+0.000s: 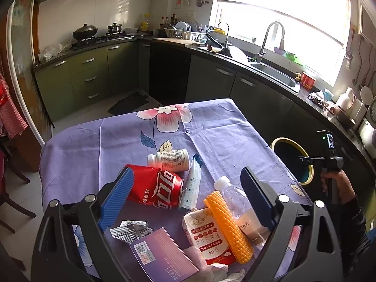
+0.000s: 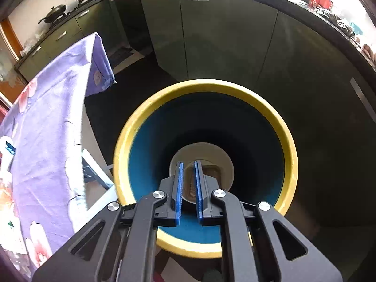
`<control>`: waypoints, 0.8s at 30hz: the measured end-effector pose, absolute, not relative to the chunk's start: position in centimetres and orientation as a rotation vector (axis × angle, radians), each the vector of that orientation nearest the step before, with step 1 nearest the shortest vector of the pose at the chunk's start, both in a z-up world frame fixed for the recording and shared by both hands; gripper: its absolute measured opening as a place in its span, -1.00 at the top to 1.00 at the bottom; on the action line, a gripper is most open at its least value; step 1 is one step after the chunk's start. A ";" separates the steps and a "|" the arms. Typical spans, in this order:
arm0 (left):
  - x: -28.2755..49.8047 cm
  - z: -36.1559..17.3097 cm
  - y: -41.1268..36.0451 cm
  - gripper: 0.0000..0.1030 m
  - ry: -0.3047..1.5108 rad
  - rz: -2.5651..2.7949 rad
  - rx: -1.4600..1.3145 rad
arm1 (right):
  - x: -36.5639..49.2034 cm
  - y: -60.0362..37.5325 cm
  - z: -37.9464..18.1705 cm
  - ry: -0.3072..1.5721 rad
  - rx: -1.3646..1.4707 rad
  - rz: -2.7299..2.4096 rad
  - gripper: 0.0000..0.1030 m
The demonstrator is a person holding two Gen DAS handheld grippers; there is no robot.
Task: Collect trash
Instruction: 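Move the brown tray over the bin and open the right tool, then grasp the white pill bottle with the left tool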
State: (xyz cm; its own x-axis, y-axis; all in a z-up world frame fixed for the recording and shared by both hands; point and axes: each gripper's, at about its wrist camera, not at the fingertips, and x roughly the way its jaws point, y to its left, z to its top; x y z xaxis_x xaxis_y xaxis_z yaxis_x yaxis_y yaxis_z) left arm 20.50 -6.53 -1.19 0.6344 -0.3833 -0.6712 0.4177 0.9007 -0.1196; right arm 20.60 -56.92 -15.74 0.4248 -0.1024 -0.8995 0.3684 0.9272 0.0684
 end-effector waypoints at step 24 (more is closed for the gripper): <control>25.5 -2.0 -7.5 -0.77 0.911 -0.403 0.131 | 15.6 -50.5 -9.7 0.971 0.223 -0.142 0.55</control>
State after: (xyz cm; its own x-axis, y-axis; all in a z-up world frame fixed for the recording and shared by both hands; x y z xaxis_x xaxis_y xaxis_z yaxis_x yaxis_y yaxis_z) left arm 25.46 -7.49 -2.02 0.5437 -0.2842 -0.7897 0.3935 0.9174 -0.0592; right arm 15.63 -50.47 -9.73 0.5575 -0.0192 -0.8300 0.2184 0.9679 0.1243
